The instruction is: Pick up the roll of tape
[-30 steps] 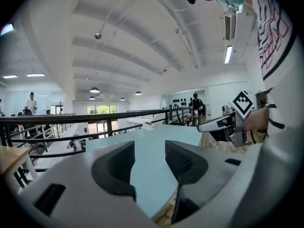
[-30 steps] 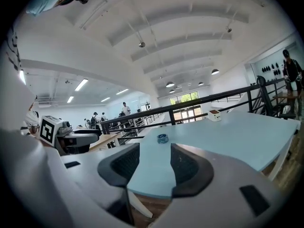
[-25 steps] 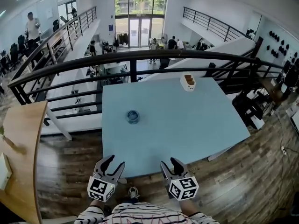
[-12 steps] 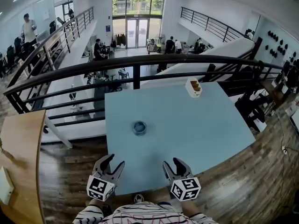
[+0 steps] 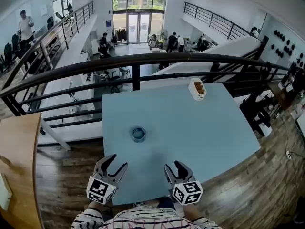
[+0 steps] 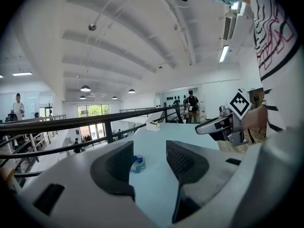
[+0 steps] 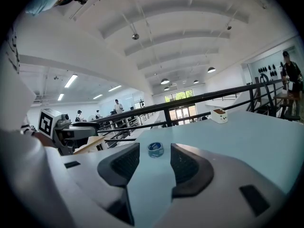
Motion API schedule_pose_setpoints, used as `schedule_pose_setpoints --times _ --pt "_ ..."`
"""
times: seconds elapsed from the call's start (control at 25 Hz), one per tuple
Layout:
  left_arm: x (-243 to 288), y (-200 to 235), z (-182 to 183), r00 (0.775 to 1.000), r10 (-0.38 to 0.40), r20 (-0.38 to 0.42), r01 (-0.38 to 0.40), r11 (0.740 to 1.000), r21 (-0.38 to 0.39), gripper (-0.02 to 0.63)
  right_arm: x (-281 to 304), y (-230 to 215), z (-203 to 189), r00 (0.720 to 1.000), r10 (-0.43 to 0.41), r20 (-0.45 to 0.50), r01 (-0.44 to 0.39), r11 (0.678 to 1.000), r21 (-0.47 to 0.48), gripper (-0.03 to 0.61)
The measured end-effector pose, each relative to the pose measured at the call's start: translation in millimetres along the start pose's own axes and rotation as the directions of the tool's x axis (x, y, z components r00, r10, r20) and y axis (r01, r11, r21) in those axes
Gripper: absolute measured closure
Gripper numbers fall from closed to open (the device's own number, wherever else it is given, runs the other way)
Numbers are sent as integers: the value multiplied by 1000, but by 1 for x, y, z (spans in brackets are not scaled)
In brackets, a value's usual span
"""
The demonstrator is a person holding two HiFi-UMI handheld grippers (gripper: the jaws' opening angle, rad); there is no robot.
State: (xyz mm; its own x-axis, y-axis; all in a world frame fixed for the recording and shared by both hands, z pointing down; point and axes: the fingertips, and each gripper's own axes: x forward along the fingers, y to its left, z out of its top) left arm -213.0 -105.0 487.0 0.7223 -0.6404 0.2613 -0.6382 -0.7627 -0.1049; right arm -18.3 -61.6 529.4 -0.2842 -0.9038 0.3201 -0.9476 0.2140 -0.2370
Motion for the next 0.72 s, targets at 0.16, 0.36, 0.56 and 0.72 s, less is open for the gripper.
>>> schedule_pose_setpoints --times 0.16,0.36,0.56,0.72 --pt "20 2 17 999 35 6 -35 999 2 420 19 -19 9 999 45 -25 -45 999 -9 380" --pt "48 1 32 996 88 -15 -88 996 11 419 39 -42 28 992 122 -37 -123 992 -26 382" --pt "74 -3 45 994 108 -28 -106 993 60 410 51 -60 39 983 179 -51 -181 983 -43 382" --pt "93 -6 52 994 99 -53 -93 990 108 403 57 -73 43 978 202 -54 -205 978 -38 382"
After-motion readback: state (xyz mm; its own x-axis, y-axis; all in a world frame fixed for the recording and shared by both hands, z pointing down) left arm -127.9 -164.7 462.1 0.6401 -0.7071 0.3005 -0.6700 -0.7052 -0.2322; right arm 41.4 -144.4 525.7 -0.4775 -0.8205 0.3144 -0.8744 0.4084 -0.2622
